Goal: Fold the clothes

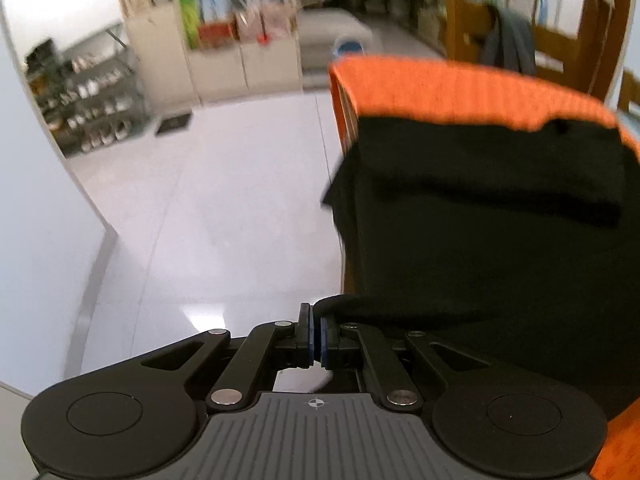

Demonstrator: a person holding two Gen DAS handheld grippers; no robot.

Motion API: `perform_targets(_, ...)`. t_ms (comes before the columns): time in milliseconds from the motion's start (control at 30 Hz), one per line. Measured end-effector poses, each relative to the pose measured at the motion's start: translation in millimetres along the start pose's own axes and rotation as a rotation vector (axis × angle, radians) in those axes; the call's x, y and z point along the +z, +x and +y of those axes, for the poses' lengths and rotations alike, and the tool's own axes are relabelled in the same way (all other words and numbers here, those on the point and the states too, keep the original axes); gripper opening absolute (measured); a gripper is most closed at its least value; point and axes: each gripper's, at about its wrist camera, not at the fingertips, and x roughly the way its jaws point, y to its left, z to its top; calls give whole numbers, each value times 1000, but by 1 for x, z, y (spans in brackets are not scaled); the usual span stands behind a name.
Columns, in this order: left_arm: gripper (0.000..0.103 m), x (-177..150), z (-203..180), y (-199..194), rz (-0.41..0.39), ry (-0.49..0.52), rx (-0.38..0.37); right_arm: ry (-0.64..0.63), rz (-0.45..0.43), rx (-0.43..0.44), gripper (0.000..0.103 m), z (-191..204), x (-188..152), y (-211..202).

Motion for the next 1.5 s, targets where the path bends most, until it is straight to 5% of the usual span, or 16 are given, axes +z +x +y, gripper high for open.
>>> perform_targets(133,5,9,-4,5,-5,-10,11,18,-21,-21,5,-3,4,-4)
perform_targets(233,5,7,-5,29,77,-27,13,26,-7,-37,6,-9,11,13)
perform_targets(400,7,-5,5,43,124,-114,-56,31,-27,-61,12,-9,11,21)
perform_targets(500,26,-9,29,34,92,-246,-134,19,-64,-125,40,-3,5,5)
perform_targets(567,41,-13,46,25,74,-316,-171,31,-92,-146,45,-1,1,-10)
perform_targets(667,45,-19,64,4,17,-334,-205,76,-126,-150,49,5,-6,-29)
perform_targets(933,60,-26,96,-54,-85,-218,-352,279,-219,-187,49,71,-38,-51)
perform_targets(1100,70,-20,122,-79,-128,-109,-516,448,-259,-223,50,127,-51,-59)
perform_targets(1500,72,-12,168,-105,-111,141,-672,635,-378,-328,54,216,-56,-77)
